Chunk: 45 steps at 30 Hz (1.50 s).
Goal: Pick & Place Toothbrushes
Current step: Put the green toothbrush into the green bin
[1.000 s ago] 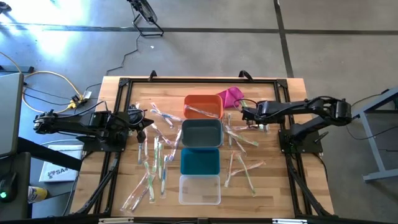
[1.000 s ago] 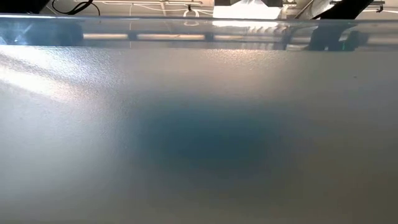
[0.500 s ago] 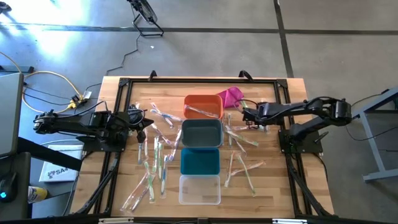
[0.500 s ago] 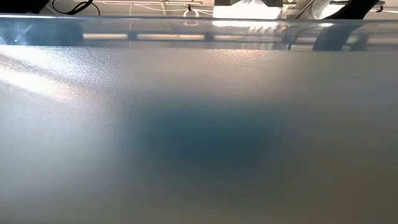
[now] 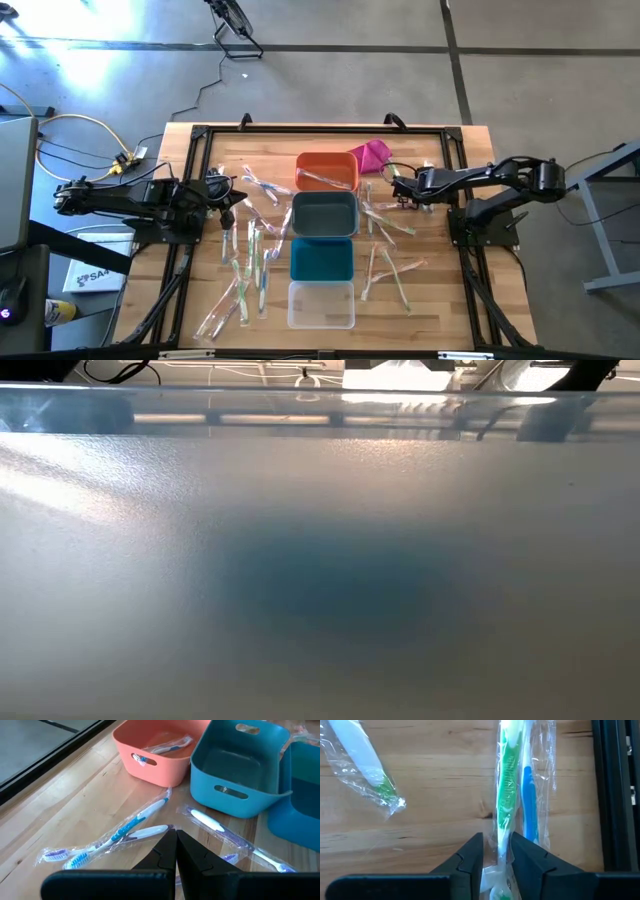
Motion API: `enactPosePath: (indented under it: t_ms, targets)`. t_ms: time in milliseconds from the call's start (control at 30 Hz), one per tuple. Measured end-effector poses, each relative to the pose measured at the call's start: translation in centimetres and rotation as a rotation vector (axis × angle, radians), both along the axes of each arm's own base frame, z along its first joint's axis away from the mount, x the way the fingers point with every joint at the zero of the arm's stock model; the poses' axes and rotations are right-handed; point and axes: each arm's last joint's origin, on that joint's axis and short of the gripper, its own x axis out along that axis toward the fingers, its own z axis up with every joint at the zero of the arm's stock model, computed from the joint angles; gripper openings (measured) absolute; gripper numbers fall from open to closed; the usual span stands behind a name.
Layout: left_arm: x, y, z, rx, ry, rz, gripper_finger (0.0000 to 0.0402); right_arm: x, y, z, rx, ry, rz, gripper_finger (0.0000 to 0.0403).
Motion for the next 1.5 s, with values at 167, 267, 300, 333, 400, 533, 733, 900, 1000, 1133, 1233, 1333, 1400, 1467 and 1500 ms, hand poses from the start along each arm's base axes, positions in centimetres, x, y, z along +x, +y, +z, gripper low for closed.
enactPosePath:
  t_ms: [167,267,300,333,400,533,733,900,1000,1133,1233,1333,1400,1467,1500]
  targets:
    - [0.0,0.0,0.0,0.0,0.0,0.0,0.0006,0.0,0.0,0.0,0.0,-0.004,0.003,0.0051]
    - [0.0,0.0,0.0,0.0,0.0,0.0,0.0006,0.1,0.0,0.0,0.003,-0.003,0.008,0.0027]
    - [0.0,0.0,0.0,0.0,0.0,0.0,0.0006,0.1,0.0,0.0,0.002,-0.003,0.009,0.002]
    - [0.0,0.0,0.0,0.0,0.0,0.0,0.0006,0.1,0.0,0.0,0.003,-0.002,0.009,0.0015]
    - [0.0,0.0,0.0,0.0,0.0,0.0,0.0006,0.0,0.0,0.0,0.005,0.002,0.02,0.0013]
    - [0.0,0.0,0.0,0.0,0.0,0.0,0.0006,0.0,0.0,0.0,0.01,0.014,0.048,0.0017]
    - [0.0,0.0,0.0,0.0,0.0,0.0,0.0006,0.0,0.0,0.0,0.016,0.029,0.081,0.0011]
    - [0.0,0.0,0.0,0.0,0.0,0.0,0.0006,-0.1,0.0,0.1,0.02,0.035,0.106,0.0009]
    - [0.0,0.0,0.0,0.0,0.0,0.0,0.0006,-0.2,0.1,0.4,0.017,0.03,0.109,0.0009]
    - [0.0,0.0,0.0,0.0,0.0,0.0,0.0006,-0.3,0.1,0.9,-0.001,0.004,0.129,0.0008]
    - [0.0,0.0,0.0,0.0,0.0,0.0,0.0006,-0.4,0.1,1.5,-0.021,-0.023,0.138,0.0008]
    - [0.0,0.0,0.0,0.0,0.0,0.0,0.0006,-0.5,0.1,2.1,-0.047,-0.054,0.153,0.0008]
    - [0.0,0.0,0.0,0.0,0.0,0.0,0.0006,-0.6,0.1,2.6,-0.061,-0.078,0.166,0.0008]
    - [0.0,0.0,0.0,0.0,0.0,0.0,0.0006,-0.8,0.1,3.1,-0.086,-0.1,0.174,0.0008]
    - [0.0,0.0,0.0,0.0,0.0,0.0,0.0006,-0.8,0.1,3.3,-0.099,-0.111,0.176,0.0008]
